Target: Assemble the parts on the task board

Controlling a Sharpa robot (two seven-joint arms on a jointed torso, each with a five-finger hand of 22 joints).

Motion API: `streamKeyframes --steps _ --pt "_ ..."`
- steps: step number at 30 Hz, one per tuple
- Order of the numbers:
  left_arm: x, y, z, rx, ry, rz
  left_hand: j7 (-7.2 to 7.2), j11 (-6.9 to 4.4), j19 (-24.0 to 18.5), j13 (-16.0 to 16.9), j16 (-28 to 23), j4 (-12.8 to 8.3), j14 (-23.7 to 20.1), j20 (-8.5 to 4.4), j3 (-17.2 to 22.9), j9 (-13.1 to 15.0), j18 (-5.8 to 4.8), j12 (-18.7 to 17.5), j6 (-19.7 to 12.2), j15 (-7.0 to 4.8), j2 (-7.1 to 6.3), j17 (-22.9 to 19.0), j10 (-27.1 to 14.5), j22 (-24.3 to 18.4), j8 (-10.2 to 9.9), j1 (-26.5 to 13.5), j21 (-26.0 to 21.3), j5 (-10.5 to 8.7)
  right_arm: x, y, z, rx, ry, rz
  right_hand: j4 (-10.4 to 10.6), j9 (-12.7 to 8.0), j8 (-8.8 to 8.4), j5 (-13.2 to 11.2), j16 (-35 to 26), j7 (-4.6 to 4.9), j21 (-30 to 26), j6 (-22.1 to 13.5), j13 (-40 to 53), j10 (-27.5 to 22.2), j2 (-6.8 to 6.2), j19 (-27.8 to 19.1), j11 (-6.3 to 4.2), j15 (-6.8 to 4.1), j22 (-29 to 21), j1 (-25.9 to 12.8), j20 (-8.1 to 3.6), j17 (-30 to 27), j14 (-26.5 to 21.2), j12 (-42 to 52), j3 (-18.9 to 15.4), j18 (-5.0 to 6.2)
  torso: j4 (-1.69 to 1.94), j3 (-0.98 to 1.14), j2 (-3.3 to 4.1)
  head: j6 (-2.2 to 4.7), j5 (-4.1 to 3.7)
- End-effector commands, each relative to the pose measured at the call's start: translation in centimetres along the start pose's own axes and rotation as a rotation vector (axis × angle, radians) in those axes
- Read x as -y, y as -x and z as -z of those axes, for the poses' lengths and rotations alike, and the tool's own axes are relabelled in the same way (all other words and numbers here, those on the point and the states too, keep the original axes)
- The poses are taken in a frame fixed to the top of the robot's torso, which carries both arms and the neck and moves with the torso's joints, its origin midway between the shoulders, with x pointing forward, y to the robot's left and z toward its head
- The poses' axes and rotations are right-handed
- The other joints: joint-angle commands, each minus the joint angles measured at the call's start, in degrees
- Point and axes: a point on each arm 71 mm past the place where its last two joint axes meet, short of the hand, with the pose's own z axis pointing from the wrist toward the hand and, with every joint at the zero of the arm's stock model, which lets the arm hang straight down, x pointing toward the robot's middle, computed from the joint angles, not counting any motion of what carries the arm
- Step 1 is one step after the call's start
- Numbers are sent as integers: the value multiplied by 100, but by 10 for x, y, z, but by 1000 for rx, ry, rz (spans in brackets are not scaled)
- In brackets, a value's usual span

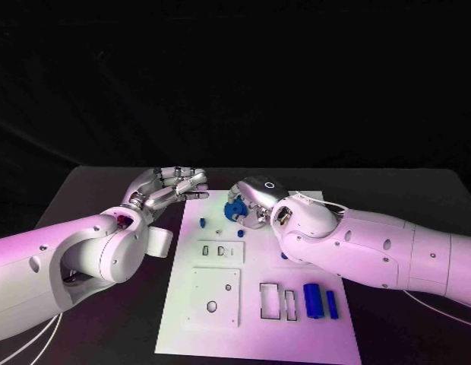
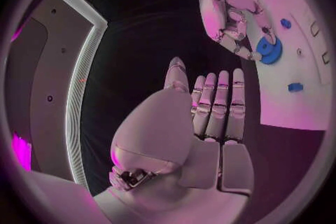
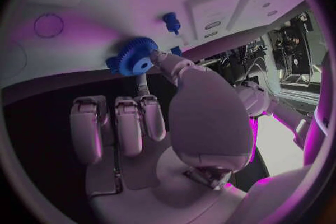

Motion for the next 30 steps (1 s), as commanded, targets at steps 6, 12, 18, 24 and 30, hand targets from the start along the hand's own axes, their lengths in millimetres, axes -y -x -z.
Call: streamKeyframes --steps 6,12,18,24,30 --pt "2 -2 0 -18 -9 8 85 5 -9 -6 -21 -36 -37 42 13 9 91 -26 -43 -2 30 5 -46 -7 -26 12 -18 -22 3 -3 -2 -4 -19 34 -5 29 -57 10 23 -112 -13 68 790 107 -26 308 19 -38 1195 -126 -40 1509 596 -85 48 -62 -5 3 -5 0 3" --pt "2 -2 0 -18 -8 8 85 5 -9 -6 -21 -36 -37 42 13 9 91 -26 -43 -2 30 5 -46 -7 -26 12 -18 -22 4 -3 -2 -6 -17 32 13 -96 -309 -176 23 11 -49 -294 633 -19 -147 274 126 50 1165 -338 29 1509 596 -245 38 -51 -14 1 -5 -5 7" --pt "2 -2 0 -17 -7 8 85 5 -9 -6 -21 -36 -37 42 13 9 91 -26 -43 -2 30 5 -46 -7 -26 12 -18 -22 7 -4 -2 -26 -24 19 336 -249 -473 -434 23 75 -64 -523 539 -105 -147 265 201 130 1164 -905 117 1509 596 -341 -482 -47 -13 5 -6 -1 8" --pt "2 -1 0 -15 -7 7 85 5 -9 -6 -21 -36 -37 42 13 9 91 -26 -43 -2 30 5 -46 -7 -26 12 -18 -22 13 -5 2 -51 -45 1 787 -315 -438 -281 23 61 -40 -446 592 -62 2 297 194 125 1203 -1129 122 1509 596 -287 -994 -56 -13 5 -5 -7 17" --pt "2 0 0 -14 -7 6 88 8 -10 -4 -37 -56 -44 44 -11 24 91 -23 -52 0 48 16 -58 -13 -29 14 -29 -25 19 -4 7 -59 -62 -18 843 -311 -399 -232 23 42 -26 -373 638 -23 35 312 178 114 1218 -1106 115 1509 596 -241 -994 -61 -15 7 -5 -6 28"
